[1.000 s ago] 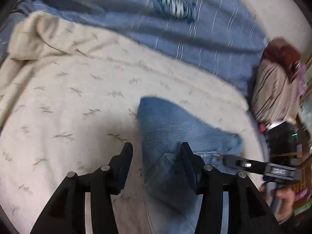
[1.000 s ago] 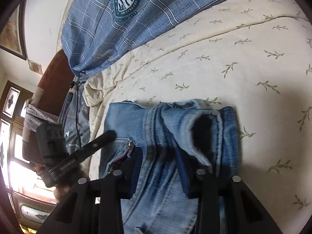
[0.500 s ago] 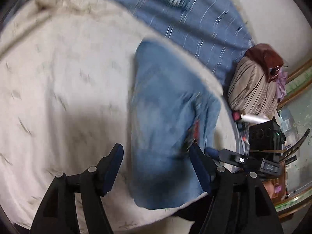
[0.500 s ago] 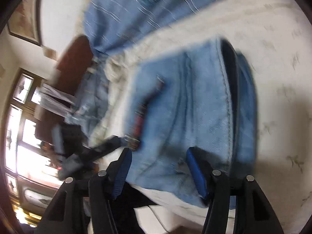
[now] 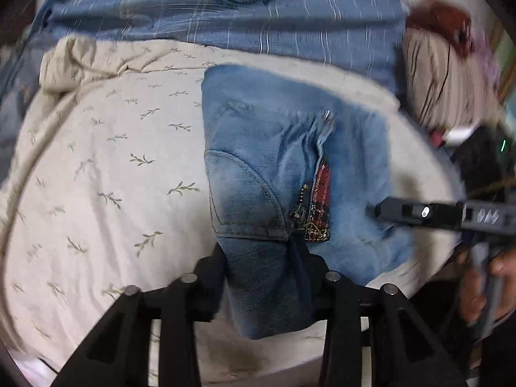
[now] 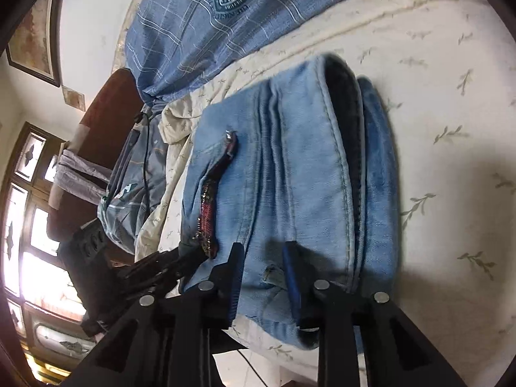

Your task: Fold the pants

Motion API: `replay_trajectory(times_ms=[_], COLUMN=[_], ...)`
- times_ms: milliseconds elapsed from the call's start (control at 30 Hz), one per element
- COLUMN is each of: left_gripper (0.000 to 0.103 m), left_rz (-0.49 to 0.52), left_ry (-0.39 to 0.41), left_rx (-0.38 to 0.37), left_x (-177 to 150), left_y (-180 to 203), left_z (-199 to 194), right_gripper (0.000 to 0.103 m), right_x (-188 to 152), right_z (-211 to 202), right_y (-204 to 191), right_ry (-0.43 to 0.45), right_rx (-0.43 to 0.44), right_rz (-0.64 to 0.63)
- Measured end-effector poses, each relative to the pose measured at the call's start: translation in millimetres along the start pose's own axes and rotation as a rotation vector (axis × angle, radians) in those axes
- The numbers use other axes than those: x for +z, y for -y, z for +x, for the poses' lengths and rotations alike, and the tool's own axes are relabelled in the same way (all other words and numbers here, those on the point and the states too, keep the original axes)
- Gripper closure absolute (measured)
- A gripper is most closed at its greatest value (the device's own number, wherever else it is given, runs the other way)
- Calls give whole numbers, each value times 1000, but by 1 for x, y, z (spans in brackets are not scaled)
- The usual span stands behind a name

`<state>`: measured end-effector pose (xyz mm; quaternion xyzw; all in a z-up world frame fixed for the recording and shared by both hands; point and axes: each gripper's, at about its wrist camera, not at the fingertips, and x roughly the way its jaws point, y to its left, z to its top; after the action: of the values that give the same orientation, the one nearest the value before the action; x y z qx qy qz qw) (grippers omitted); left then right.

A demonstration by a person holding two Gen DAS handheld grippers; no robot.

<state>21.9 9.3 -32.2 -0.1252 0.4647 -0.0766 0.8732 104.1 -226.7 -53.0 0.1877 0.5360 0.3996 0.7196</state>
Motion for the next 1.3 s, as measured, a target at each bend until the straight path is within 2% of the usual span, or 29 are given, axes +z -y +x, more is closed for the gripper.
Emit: replay_trajectory(times_ms=[33, 67, 100, 167, 233, 333, 433, 500, 567, 667, 767, 867, 900, 933, 967, 1000, 1067, 1133, 1300], left_gripper=[52, 49, 44, 42, 38, 34, 34, 34, 34, 27, 25, 25, 26, 29, 42, 46, 51, 61, 70], left_rz=[-29, -52, -65, -78, -99, -167, -220, -238, -231, -250, -248, -239, -233, -205, -166, -131, -109, -105, -58], left_ry=[6, 25, 49, 126, 154, 169, 143, 129, 135, 121, 36, 27, 33, 38, 42, 46, 49, 50, 65], left_rx=[-33, -70, -86, -104, -131, -194, -206, -210, -207, -188, -173, -144, -140, -123, -114, -91, -60, -47, -19], left_x=[0, 0, -1, -1, 0, 5, 8, 13, 18, 29, 30, 27, 27, 27, 28, 28, 27, 28, 29], left_y=[-4, -9, -12, -17, -21, -34, -45, -48, -47, -48, -44, -38, -37, -32, -27, -20, -14, -13, -3], left_z=[-3, -9, -13, -23, -27, -25, -14, -7, -5, 7, 30, 38, 37, 35, 34, 32, 31, 30, 23], right_gripper=[51, 31, 29, 29, 29, 28, 28, 28, 28, 27, 27, 32, 40, 47, 52, 57, 62, 66, 84], right_x=[0, 0, 0, 5, 12, 24, 31, 31, 32, 34, 34, 33, 34, 34, 34, 33, 33, 31, 28], right_z=[-5, -15, -21, -40, -55, -64, -46, -31, -22, -12, -3, -2, 0, 1, 2, 2, 3, 2, -6], right_y=[-3, -6, -8, -14, -12, 5, 31, 42, 41, 37, 38, 34, 30, 28, 25, 22, 19, 16, 1], right_ry=[13, 41, 66, 129, 181, 207, 148, 99, 92, 73, 40, 26, 22, 16, 5, 5, 6, 14, 43], right_rx=[10, 33, 30, 8, 11, -57, -81, -55, -54, -63, -118, -159, -178, -201, -223, -242, -274, -292, -319], right_rz=[-1, 5, 7, -8, 4, 60, 141, 167, 153, 141, 101, 84, 76, 64, 40, 23, 10, -7, -54])
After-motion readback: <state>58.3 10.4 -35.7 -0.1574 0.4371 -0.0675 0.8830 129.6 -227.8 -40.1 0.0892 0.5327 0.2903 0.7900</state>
